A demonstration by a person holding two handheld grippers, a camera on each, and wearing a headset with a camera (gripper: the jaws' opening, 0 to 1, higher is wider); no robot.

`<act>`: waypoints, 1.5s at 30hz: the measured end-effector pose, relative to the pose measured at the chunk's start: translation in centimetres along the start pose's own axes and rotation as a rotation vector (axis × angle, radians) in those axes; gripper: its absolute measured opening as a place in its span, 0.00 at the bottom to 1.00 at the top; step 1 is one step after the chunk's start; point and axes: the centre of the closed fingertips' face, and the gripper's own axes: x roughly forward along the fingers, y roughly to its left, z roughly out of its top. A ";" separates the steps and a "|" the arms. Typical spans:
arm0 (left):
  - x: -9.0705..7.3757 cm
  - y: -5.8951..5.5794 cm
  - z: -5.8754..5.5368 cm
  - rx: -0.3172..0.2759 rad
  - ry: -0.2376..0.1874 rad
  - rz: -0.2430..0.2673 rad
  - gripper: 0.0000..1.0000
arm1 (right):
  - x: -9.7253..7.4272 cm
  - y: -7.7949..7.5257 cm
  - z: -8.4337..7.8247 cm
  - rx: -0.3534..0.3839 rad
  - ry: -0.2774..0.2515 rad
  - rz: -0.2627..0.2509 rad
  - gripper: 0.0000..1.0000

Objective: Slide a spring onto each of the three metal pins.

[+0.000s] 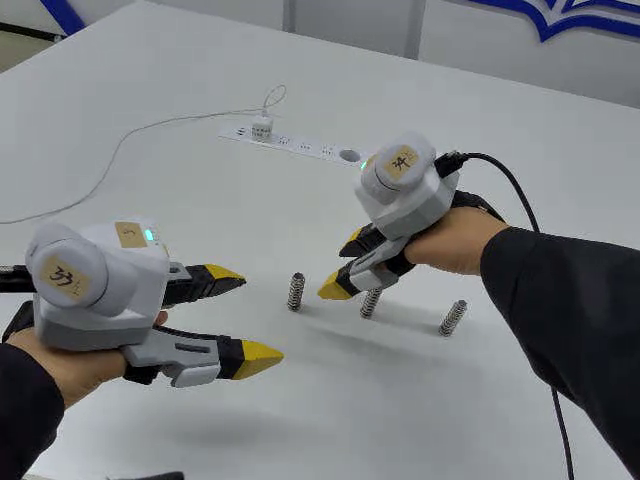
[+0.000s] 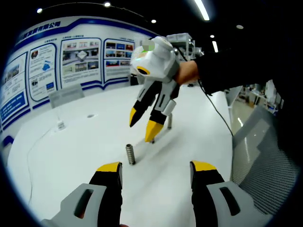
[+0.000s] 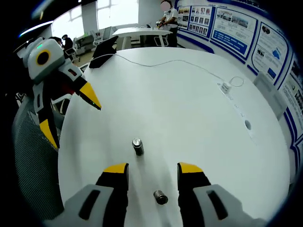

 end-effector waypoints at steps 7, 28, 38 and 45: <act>0.0 0.2 0.0 -0.003 0.004 0.006 0.61 | -1.7 -1.2 -1.1 0.043 -0.048 -0.061 0.48; 0.1 0.8 -0.8 -0.017 0.018 0.024 0.64 | -8.5 -3.0 -6.3 0.163 -0.186 -0.202 0.56; 0.4 0.7 -0.7 -0.020 0.018 0.016 0.65 | -10.6 -2.4 -9.0 0.185 -0.255 -0.243 0.59; 0.3 0.6 -1.0 -0.025 0.020 0.015 0.67 | -11.2 -1.2 -10.3 0.191 -0.311 -0.263 0.60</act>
